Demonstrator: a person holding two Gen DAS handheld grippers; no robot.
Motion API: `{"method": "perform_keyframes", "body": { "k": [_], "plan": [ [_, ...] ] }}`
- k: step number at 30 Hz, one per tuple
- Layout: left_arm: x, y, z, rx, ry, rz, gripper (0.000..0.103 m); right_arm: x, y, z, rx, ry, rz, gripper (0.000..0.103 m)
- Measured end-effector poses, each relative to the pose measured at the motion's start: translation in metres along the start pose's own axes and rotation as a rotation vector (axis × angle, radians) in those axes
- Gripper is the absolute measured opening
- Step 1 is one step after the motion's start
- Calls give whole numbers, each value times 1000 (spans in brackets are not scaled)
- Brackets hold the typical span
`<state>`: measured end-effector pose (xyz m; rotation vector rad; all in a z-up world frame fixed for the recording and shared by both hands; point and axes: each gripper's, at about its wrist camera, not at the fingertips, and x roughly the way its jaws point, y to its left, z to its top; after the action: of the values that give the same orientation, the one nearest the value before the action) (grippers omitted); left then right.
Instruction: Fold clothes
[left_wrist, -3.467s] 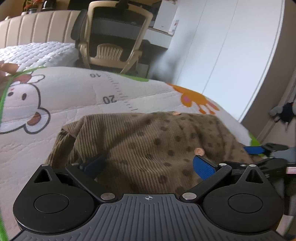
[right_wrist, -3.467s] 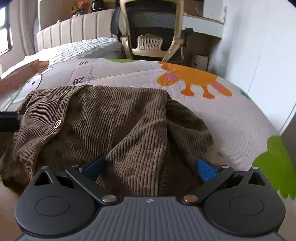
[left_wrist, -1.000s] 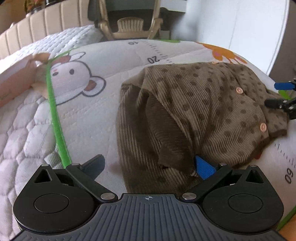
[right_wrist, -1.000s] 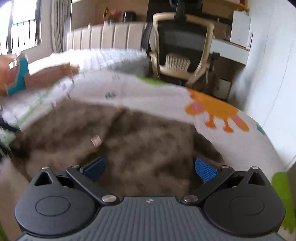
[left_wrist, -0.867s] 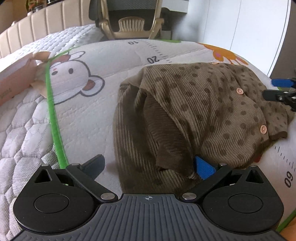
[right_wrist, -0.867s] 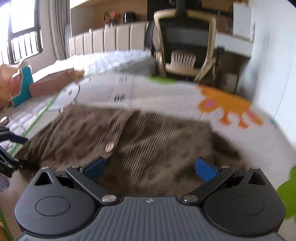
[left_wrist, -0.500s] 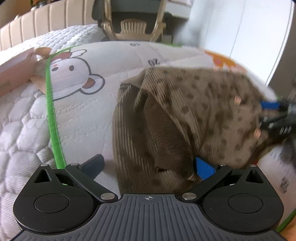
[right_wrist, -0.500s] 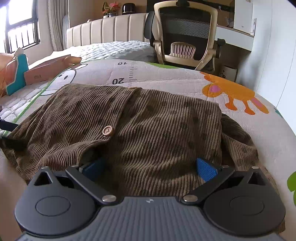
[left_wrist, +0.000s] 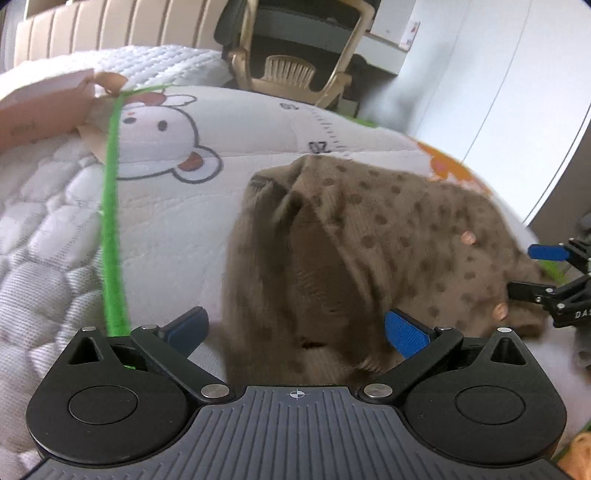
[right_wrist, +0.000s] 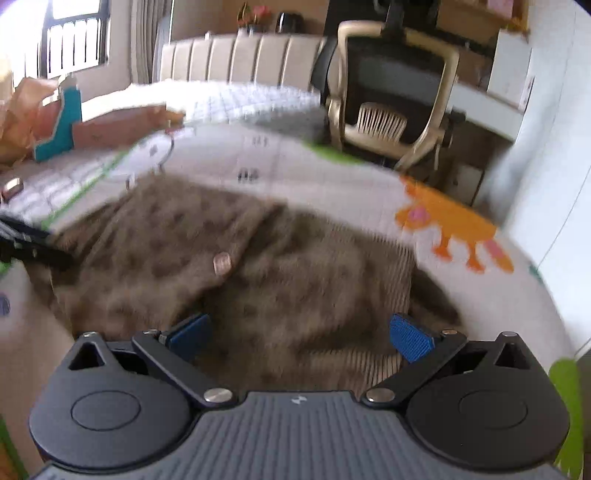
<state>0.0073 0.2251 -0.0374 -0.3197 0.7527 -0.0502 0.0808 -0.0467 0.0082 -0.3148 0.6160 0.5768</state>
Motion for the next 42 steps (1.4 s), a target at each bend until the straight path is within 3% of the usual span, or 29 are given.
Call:
{"method": "perform_keyframes", "body": {
  "k": [2, 6, 11, 13, 15, 18, 22, 24, 29, 32, 34, 36, 37, 39, 42],
  "plan": [
    [2, 1, 2, -36, -2, -42, 103, 2, 4, 9, 7, -43, -2, 103],
    [6, -2, 3, -46, -11, -46, 102, 17, 10, 18, 19, -61, -8, 103],
    [5, 1, 3, -71, -16, -67, 99, 47, 8, 2, 3, 100, -72, 103],
    [4, 4, 3, -94, -10, -104, 94, 39, 6, 1, 5, 99, -74, 103],
    [4, 6, 4, -113, -8, -127, 83, 29, 9, 2, -22, 87, -94, 103],
    [4, 7, 4, -121, -14, -114, 81, 15, 18, 6, -53, 38, -85, 102],
    [2, 8, 3, -121, -29, -76, 81, 9, 31, 15, -64, -37, -40, 94],
    [-1, 4, 2, -90, -47, -24, 90, 14, 37, 20, -68, -42, -14, 93],
    [4, 2, 2, -61, -28, -32, 93, 44, 41, 14, -64, 52, 1, 93],
    [5, 1, 2, -54, -29, -51, 92, 38, 38, 3, -47, 47, -5, 95],
    [8, 1, 2, -53, -31, -65, 88, 30, 40, -1, -52, 33, -14, 95],
    [11, 1, 5, -63, -33, -69, 72, 21, 49, -1, -96, 5, -29, 94],
    [12, 2, 7, -76, -30, -70, 69, 17, 55, -1, -120, -12, -34, 92],
    [14, 4, 11, -105, -20, -74, 58, 12, 65, 1, -140, -39, 8, 84],
    [13, 7, 17, -138, -6, -96, 40, 7, 82, 7, -154, -68, 98, 81]
  ]
}}
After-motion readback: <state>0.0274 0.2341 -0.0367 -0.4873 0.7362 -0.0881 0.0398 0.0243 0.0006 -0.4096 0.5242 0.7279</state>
